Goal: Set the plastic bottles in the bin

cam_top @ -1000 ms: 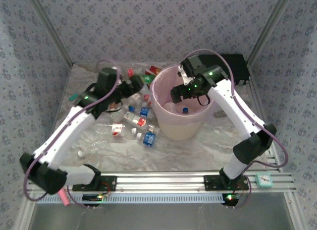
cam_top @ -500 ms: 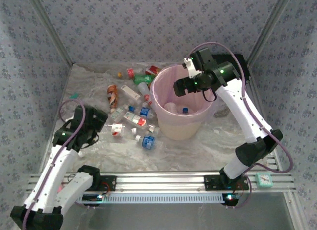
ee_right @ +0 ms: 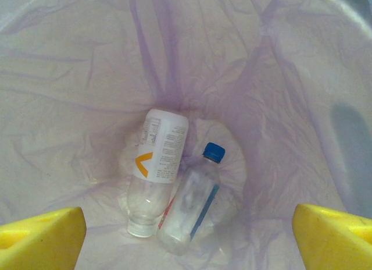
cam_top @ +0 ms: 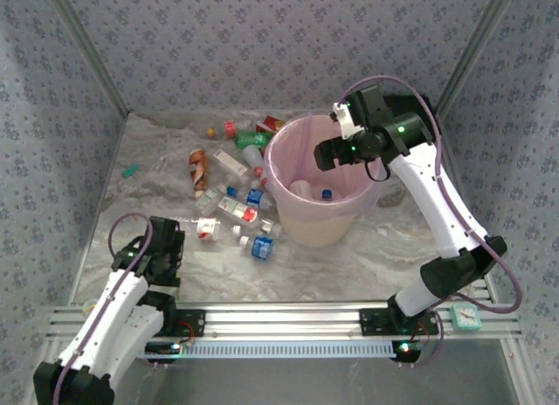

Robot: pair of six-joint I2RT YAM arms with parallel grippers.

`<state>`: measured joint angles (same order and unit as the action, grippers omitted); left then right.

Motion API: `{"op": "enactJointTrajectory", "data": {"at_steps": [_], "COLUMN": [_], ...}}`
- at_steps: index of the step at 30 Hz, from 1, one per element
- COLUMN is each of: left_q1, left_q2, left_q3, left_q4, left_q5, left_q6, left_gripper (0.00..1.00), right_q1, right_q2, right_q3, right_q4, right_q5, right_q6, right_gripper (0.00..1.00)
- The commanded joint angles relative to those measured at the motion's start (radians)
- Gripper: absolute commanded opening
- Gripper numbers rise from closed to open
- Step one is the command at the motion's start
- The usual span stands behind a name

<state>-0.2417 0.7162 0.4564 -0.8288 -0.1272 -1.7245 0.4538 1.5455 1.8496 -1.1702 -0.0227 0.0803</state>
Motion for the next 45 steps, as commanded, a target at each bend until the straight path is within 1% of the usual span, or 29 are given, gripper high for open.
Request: {"op": "enactJointTrajectory", "data": {"at_steps": [1, 4, 7, 11, 14, 17, 20, 24, 27, 32, 33, 34, 35, 36, 37, 39, 42, 43, 45], "left_q1": [0.014, 0.029, 0.052, 0.061, 0.062, 0.063, 0.064, 0.077, 0.079, 0.078, 0.072, 0.066, 0.056, 0.042, 0.019, -0.036, -0.150, -0.176, -0.205], "left_q2": [0.057, 0.081, 0.081, 0.081, 0.076, 0.045, -0.009, -0.062, -0.055, 0.006, 0.027, 0.047, 0.075, 0.112, 0.154, 0.222, 0.282, 0.289, 0.300], "left_q3": [-0.032, -0.038, -0.049, -0.075, -0.089, -0.084, -0.051, 0.005, 0.082, 0.266, 0.306, 0.336, 0.358, 0.389, 0.432, 0.520, 0.645, 0.666, 0.679], "left_q4": [0.119, 0.144, 0.180, 0.215, 0.218, 0.197, 0.157, 0.157, 0.122, 0.134, 0.144, 0.220, 0.337, 0.434, 0.498, 0.557, 0.554, 0.569, 0.627], "left_q5": [0.018, 0.000, -0.011, -0.011, -0.011, -0.013, -0.040, -0.073, -0.089, -0.067, -0.041, 0.007, 0.113, 0.233, 0.324, 0.442, 0.492, 0.513, 0.577], "left_q6": [-0.053, -0.042, -0.030, -0.036, -0.038, -0.034, -0.006, 0.128, 0.223, 0.413, 0.464, 0.527, 0.619, 0.688, 0.720, 0.834, 1.023, 1.062, 1.085], "left_gripper": [0.96, 0.95, 0.91, 0.80, 0.74, 0.67, 0.60, 0.50, 0.46, 0.44, 0.44, 0.43, 0.41, 0.43, 0.43, 0.43, 0.42, 0.41, 0.41], "right_q1": [-0.004, -0.007, -0.008, -0.010, -0.015, -0.017, -0.021, -0.027, -0.028, -0.027, -0.025, -0.024, -0.021, -0.013, -0.005, 0.016, 0.061, 0.076, 0.103], "right_q2": [-0.021, -0.027, -0.036, -0.049, -0.056, -0.061, -0.069, -0.081, -0.099, -0.123, -0.125, -0.128, -0.130, -0.130, -0.129, -0.119, -0.079, -0.060, -0.019], "right_q3": [-0.012, -0.015, -0.028, -0.038, -0.032, -0.020, -0.009, 0.012, 0.022, 0.040, 0.043, 0.042, 0.040, 0.039, 0.039, 0.044, 0.082, 0.098, 0.137], "right_q4": [-0.009, -0.013, -0.006, -0.002, -0.005, -0.009, -0.009, 0.005, 0.023, 0.078, 0.099, 0.124, 0.153, 0.187, 0.222, 0.281, 0.336, 0.354, 0.389], "right_q5": [0.008, 0.013, 0.013, 0.012, 0.013, 0.011, -0.007, -0.058, -0.095, -0.152, -0.178, -0.202, -0.222, -0.247, -0.265, -0.299, -0.325, -0.340, -0.376], "right_q6": [-0.024, -0.025, -0.022, -0.018, -0.018, -0.017, -0.015, -0.001, 0.015, 0.059, 0.071, 0.083, 0.097, 0.113, 0.132, 0.172, 0.223, 0.243, 0.272], "right_gripper": [0.93, 0.93, 0.93, 0.93, 0.93, 0.92, 0.92, 0.92, 0.92, 0.92, 0.92, 0.92, 0.92, 0.92, 0.92, 0.92, 0.92, 0.92, 0.92]}}
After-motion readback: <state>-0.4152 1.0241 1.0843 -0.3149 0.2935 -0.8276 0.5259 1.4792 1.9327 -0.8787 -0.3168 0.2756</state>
